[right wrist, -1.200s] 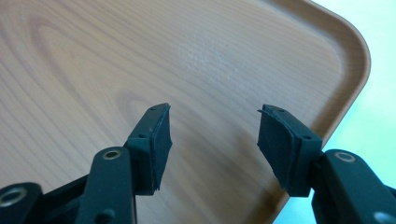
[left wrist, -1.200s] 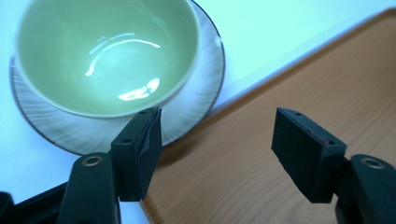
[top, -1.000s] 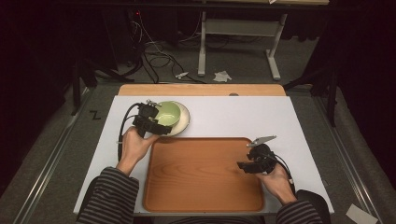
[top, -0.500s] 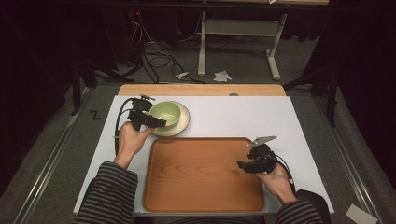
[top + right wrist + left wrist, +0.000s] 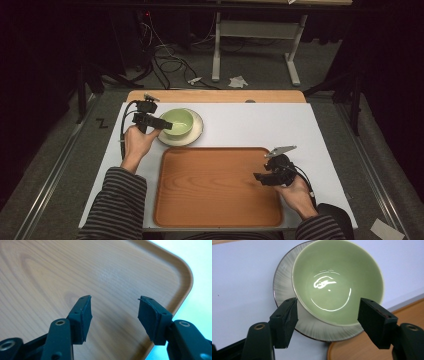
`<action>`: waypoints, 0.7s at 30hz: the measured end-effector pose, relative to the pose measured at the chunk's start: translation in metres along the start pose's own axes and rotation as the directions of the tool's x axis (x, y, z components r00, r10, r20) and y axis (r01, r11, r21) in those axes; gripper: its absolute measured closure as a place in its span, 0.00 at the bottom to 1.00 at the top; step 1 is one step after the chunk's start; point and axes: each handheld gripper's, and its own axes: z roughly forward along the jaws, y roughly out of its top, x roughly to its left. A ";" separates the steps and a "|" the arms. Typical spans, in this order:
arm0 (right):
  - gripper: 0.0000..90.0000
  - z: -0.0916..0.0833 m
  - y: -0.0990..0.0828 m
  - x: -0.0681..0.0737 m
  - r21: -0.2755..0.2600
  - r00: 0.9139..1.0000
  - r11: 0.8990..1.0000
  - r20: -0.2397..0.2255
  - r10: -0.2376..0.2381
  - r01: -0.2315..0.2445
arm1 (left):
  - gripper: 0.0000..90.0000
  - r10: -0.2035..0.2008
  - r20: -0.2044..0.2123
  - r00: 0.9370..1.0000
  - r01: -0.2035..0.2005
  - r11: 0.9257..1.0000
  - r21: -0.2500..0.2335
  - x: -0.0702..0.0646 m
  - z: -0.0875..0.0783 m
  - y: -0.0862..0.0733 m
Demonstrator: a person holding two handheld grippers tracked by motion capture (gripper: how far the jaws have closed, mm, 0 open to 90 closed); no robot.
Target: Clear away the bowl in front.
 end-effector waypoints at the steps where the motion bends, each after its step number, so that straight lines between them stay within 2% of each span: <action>1: 0.50 0.001 0.000 0.000 0.010 1.000 1.000 0.009 -0.012 0.012 | 0.36 -0.002 0.003 1.000 0.002 1.000 0.008 0.001 0.001 0.001; 7: 0.50 0.000 0.000 0.002 0.003 1.000 1.000 0.012 -0.023 0.023 | 0.35 -0.036 0.000 0.999 0.036 0.999 0.015 0.010 0.010 0.005; 13: 0.50 -0.001 -0.001 -0.001 0.004 1.000 1.000 0.016 -0.008 0.008 | 0.41 -0.063 0.003 0.998 0.063 0.996 0.065 0.019 0.023 0.005; 19: 0.49 -0.001 -0.001 -0.003 -0.008 1.000 1.000 0.012 -0.001 0.001 | 0.44 -0.093 0.035 0.995 0.090 0.993 0.081 0.027 0.034 0.005; 21: 0.49 -0.001 -0.001 -0.004 -0.009 1.000 1.000 0.015 -0.002 0.002 | 0.45 -0.099 0.032 0.995 0.096 0.992 0.083 0.027 0.037 0.004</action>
